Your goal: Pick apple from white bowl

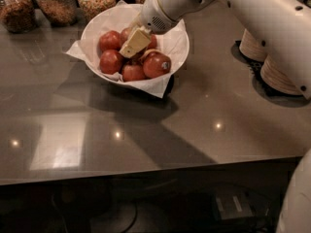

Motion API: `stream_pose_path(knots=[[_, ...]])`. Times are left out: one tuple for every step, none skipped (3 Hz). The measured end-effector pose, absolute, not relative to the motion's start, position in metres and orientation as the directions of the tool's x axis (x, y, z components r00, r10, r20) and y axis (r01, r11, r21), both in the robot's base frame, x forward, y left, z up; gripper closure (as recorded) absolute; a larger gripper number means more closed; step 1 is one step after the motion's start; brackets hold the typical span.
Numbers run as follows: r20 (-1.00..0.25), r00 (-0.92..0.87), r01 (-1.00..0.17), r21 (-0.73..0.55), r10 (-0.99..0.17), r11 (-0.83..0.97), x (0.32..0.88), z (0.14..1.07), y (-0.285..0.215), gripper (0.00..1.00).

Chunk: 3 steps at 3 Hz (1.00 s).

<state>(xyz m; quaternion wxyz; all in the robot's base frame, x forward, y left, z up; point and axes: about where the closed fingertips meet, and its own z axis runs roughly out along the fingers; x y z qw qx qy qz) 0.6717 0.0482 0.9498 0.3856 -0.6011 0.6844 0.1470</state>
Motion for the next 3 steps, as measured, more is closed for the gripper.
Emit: stream_pose_path(knots=[[-0.691, 0.065, -0.934, -0.296, -0.720, 0.199, 0.666, 0.968, 0.049, 1.00], [-0.671, 0.115, -0.932, -0.327, -0.733, 0.154, 0.660, 0.987, 0.044, 1.00], [-0.654, 0.146, -0.931, -0.345, -0.742, 0.122, 0.656, 0.999, 0.037, 1.00]])
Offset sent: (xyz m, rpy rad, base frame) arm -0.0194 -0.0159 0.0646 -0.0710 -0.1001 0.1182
